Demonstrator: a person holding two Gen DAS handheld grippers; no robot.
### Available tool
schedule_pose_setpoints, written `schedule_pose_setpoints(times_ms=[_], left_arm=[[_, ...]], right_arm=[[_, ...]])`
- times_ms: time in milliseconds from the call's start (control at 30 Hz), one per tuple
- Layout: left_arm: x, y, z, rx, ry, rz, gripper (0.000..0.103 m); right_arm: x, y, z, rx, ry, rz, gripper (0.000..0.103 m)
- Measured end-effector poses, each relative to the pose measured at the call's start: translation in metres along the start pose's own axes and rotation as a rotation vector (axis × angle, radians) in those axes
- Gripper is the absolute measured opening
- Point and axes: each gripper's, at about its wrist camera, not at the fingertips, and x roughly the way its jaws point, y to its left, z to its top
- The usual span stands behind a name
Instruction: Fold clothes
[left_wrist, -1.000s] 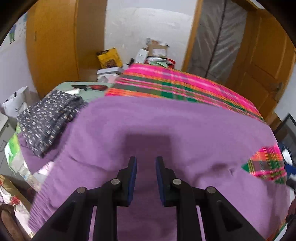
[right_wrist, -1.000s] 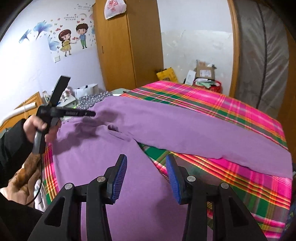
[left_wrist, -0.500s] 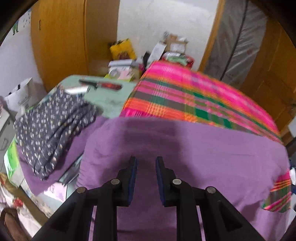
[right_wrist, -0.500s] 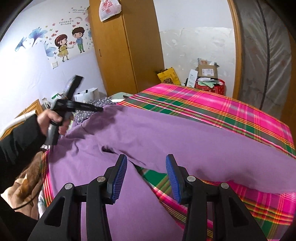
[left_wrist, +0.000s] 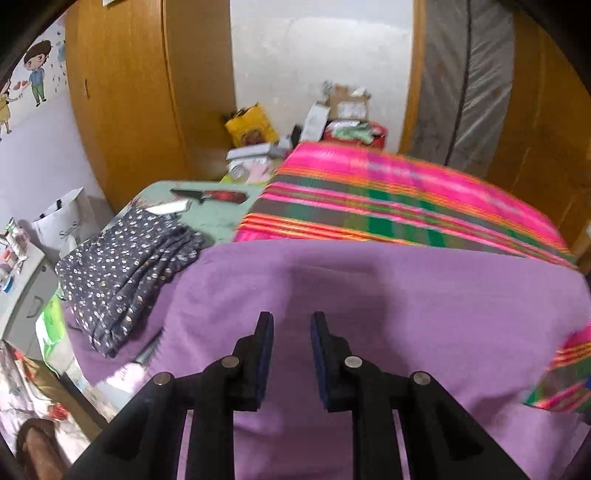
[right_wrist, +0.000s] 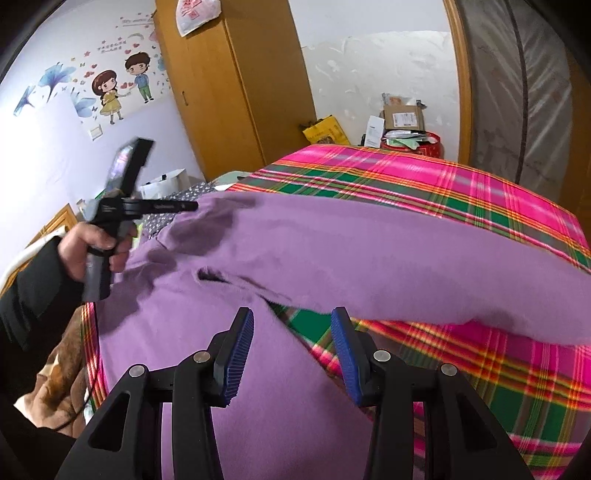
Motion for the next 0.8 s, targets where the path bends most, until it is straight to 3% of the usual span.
schedule_pose_setpoints(times_ms=[200, 433, 700, 800], left_arm=[[-0.033, -0.031, -0.041, 0.002, -0.007, -0.032, 0.021], [-0.03, -0.051, -0.079, 0.028, 0.052, -0.033, 0.021], [-0.017, -0.052, -0.094, 0.031, 0.088, -0.04, 0.021], [-0.024, -0.043, -0.1, 0.005, 0.089, -0.067, 0.021]], right_arm=[[0.003, 0.0, -0.008, 0.011, 0.016, 0.003, 0.045], [0.013, 0.004, -0.023, 0.01, 0.051, -0.032, 0.046], [0.032, -0.007, -0.023, 0.043, 0.117, -0.063, 0.047], [0.034, -0.006, -0.012, 0.058, 0.112, -0.021, 0.047]])
